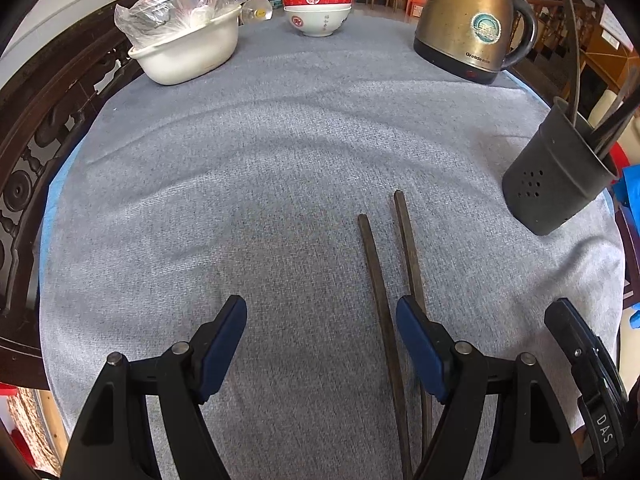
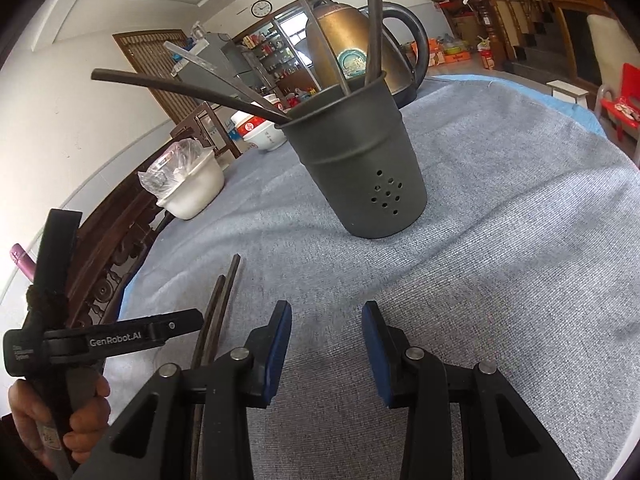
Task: Organize utensils
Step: 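Move both grippers back to the last two chopsticks on the cloth, then close the left gripper on one chopstick while the right gripper closes on the other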
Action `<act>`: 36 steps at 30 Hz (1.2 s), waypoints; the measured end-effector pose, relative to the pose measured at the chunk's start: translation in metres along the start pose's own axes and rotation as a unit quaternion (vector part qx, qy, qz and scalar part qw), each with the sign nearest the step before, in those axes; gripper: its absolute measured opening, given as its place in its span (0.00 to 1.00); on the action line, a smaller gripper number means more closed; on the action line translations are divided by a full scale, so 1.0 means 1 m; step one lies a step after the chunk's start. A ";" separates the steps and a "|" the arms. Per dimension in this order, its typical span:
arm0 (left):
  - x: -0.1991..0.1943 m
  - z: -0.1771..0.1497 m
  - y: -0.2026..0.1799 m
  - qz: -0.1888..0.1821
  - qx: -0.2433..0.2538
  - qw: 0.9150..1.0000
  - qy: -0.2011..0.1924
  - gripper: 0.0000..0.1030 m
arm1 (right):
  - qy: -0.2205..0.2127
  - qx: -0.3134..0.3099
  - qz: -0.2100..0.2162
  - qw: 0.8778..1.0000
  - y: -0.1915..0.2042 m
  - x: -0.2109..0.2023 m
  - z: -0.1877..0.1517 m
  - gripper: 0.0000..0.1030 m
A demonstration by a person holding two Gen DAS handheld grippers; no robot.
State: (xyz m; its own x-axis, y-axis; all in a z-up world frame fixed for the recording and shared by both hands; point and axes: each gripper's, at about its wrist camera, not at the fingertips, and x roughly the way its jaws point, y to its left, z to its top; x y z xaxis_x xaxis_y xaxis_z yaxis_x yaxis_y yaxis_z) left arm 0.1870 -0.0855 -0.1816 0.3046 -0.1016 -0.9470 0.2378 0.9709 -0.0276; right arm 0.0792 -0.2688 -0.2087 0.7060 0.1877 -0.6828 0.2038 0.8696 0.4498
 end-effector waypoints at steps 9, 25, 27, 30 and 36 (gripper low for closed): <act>0.006 0.003 0.000 -0.001 -0.003 1.000 0.005 0.76 | 0.003 0.006 0.007 1.000 -0.002 0.001 0.000 0.39; 0.013 0.006 -0.002 -0.024 0.005 1.000 0.003 0.24 | 0.003 0.007 0.008 1.000 -0.003 0.001 0.000 0.39; 0.012 0.006 0.001 -0.037 0.007 0.999 0.003 0.15 | 0.003 0.006 0.007 1.000 -0.003 0.002 -0.001 0.39; 0.012 0.005 0.006 -0.048 0.010 0.999 0.001 0.09 | 0.004 0.003 0.002 1.000 -0.001 0.002 -0.001 0.39; 0.008 0.000 0.031 -0.064 0.024 0.998 0.002 0.07 | 0.014 -0.024 -0.016 0.999 0.011 0.006 0.003 0.39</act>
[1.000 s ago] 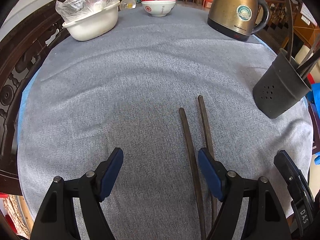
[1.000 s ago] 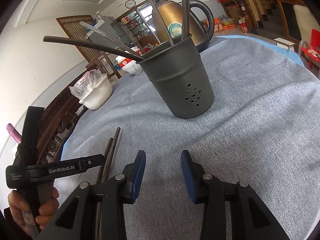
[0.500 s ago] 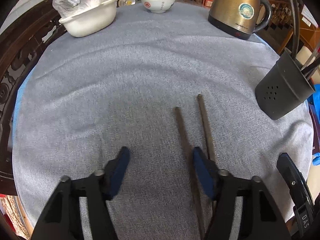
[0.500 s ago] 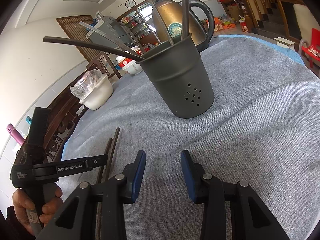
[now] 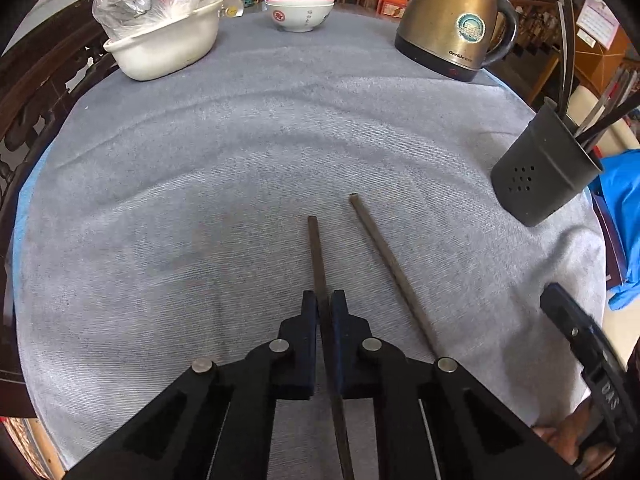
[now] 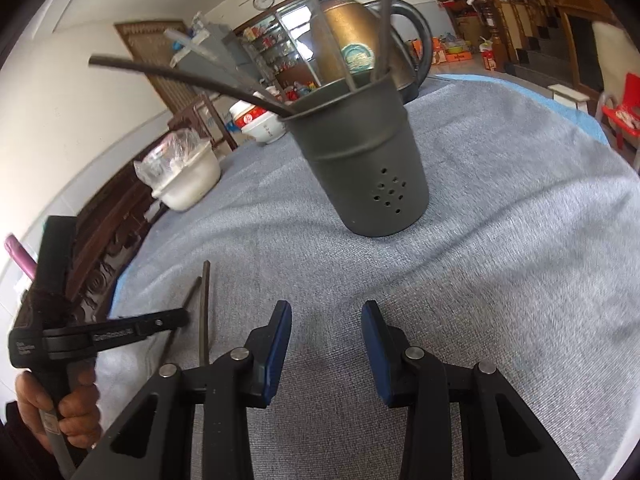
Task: Organize utensils
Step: 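Close the left gripper on one chopstick while the right gripper closes on the other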
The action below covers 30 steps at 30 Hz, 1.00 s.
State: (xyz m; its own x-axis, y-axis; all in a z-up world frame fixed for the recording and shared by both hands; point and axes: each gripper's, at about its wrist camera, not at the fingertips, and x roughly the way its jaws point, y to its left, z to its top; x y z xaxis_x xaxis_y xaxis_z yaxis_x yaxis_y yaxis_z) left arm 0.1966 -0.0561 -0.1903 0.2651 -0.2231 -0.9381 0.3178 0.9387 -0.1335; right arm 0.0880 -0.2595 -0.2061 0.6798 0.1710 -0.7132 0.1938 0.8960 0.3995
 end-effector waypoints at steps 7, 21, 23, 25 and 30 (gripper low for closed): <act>-0.013 -0.004 0.020 -0.011 -0.008 1.000 -0.006 0.08 | 0.019 -0.057 0.037 0.998 0.049 0.009 0.020 0.39; -0.029 -0.006 0.051 -0.007 -0.025 0.999 -0.024 0.18 | 0.169 -0.141 -0.011 0.975 0.131 0.109 0.023 0.22; -0.031 -0.008 0.052 -0.002 -0.023 0.999 -0.026 0.20 | 0.168 -0.150 -0.024 0.974 0.132 0.110 0.022 0.13; -0.033 -0.008 0.051 0.003 -0.018 0.999 -0.027 0.21 | 0.169 -0.148 -0.029 0.974 0.128 0.109 0.023 0.08; -0.037 -0.006 0.041 0.010 -0.005 0.999 -0.033 0.24 | 0.167 -0.122 -0.036 0.978 0.109 0.099 0.026 0.06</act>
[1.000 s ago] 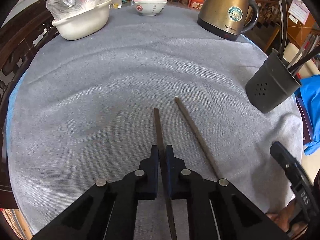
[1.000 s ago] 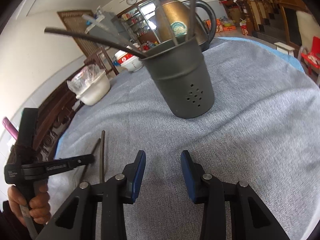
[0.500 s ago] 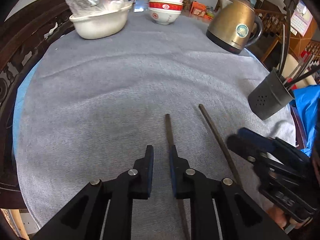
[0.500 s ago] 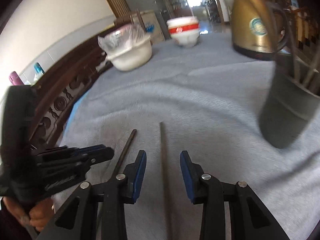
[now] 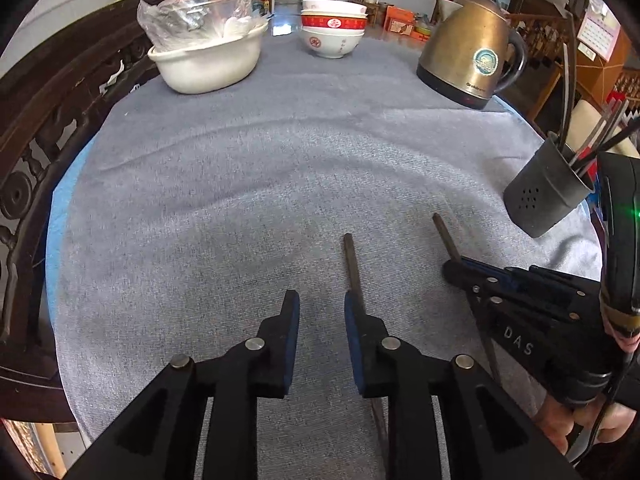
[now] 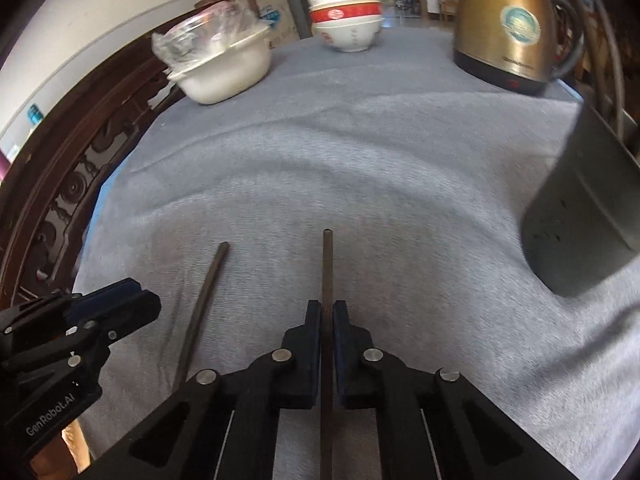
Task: Organize utensils
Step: 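Close the left gripper on one chopstick while the right gripper closes on the other, then lift both held chopsticks off the cloth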
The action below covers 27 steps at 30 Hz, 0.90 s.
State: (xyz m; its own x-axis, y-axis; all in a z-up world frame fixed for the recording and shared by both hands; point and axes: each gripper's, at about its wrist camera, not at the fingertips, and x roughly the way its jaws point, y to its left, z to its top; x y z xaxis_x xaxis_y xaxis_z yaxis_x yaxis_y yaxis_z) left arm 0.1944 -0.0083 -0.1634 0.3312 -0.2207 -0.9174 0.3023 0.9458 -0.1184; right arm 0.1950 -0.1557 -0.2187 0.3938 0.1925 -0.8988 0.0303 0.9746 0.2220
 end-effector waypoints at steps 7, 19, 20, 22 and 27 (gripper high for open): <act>0.001 0.003 -0.013 0.015 0.018 1.000 -0.001 0.30 | 0.008 0.022 -0.008 1.000 -0.021 -0.008 -0.005 0.06; 0.009 0.006 -0.022 0.028 0.022 0.999 0.008 0.40 | 0.007 0.015 -0.015 1.000 -0.021 -0.007 -0.008 0.08; 0.010 0.005 -0.022 0.028 0.023 0.999 0.009 0.42 | 0.006 0.016 -0.014 1.000 -0.021 -0.007 -0.009 0.08; 0.012 0.005 -0.023 0.028 0.022 0.999 0.011 0.46 | 0.006 0.017 -0.012 1.000 -0.022 -0.008 -0.009 0.08; 0.015 0.005 -0.024 0.029 0.022 0.999 0.016 0.46 | 0.005 0.013 -0.014 1.000 -0.022 -0.007 -0.009 0.08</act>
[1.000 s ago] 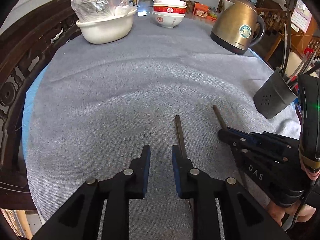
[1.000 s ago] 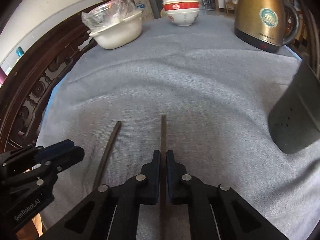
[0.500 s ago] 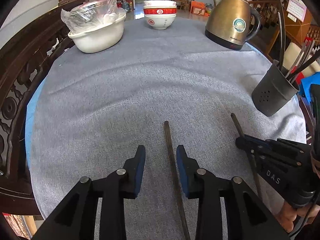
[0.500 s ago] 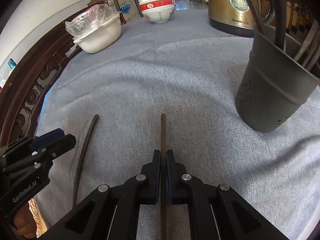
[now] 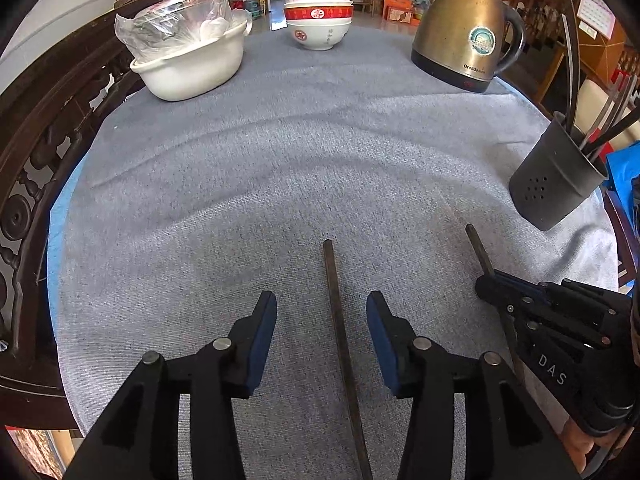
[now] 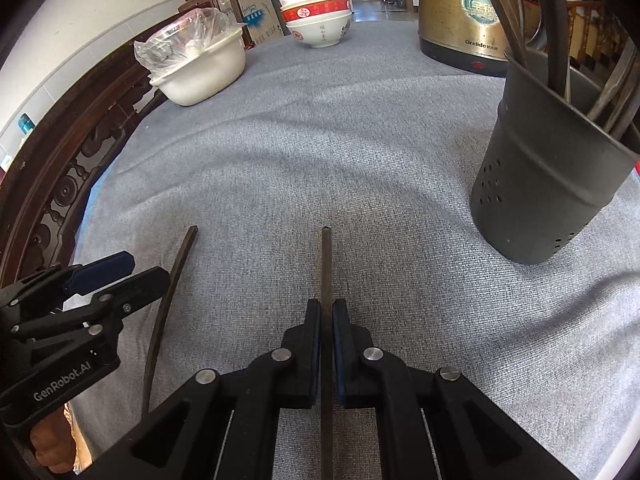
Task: Organize utensils
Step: 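Lift both held chopsticks off the cloth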
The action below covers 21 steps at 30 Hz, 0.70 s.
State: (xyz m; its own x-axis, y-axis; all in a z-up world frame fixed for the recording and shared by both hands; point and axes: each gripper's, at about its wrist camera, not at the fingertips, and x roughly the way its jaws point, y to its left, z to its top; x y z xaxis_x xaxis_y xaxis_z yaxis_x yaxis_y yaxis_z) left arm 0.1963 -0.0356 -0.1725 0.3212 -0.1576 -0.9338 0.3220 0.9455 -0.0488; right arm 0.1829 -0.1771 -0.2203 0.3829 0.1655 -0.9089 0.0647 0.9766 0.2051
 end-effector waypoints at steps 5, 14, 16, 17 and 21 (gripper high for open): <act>0.005 0.002 -0.001 -0.003 -0.002 1.000 0.011 0.47 | 0.001 -0.005 -0.003 1.000 0.001 0.000 0.000 0.08; 0.018 0.010 -0.002 -0.023 -0.017 0.998 0.047 0.48 | 0.004 -0.010 -0.006 1.000 0.002 0.001 0.002 0.08; 0.022 0.011 -0.003 -0.023 -0.019 0.998 0.055 0.48 | 0.005 -0.009 -0.004 1.000 0.001 0.001 0.002 0.08; 0.024 0.012 -0.004 -0.021 -0.019 0.998 0.061 0.48 | 0.005 -0.008 -0.003 1.000 0.001 0.001 0.002 0.08; 0.032 0.012 -0.008 -0.012 -0.015 0.997 0.075 0.48 | 0.004 -0.007 0.002 1.000 -0.001 0.001 0.001 0.08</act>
State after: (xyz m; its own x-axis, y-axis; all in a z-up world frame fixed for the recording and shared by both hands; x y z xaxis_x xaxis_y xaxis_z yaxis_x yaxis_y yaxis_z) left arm 0.2150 -0.0520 -0.1980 0.1766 -0.1389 -0.9744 0.3012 0.9501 -0.0808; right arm 0.1843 -0.1781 -0.2207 0.3754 0.1700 -0.9111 0.0502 0.9779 0.2031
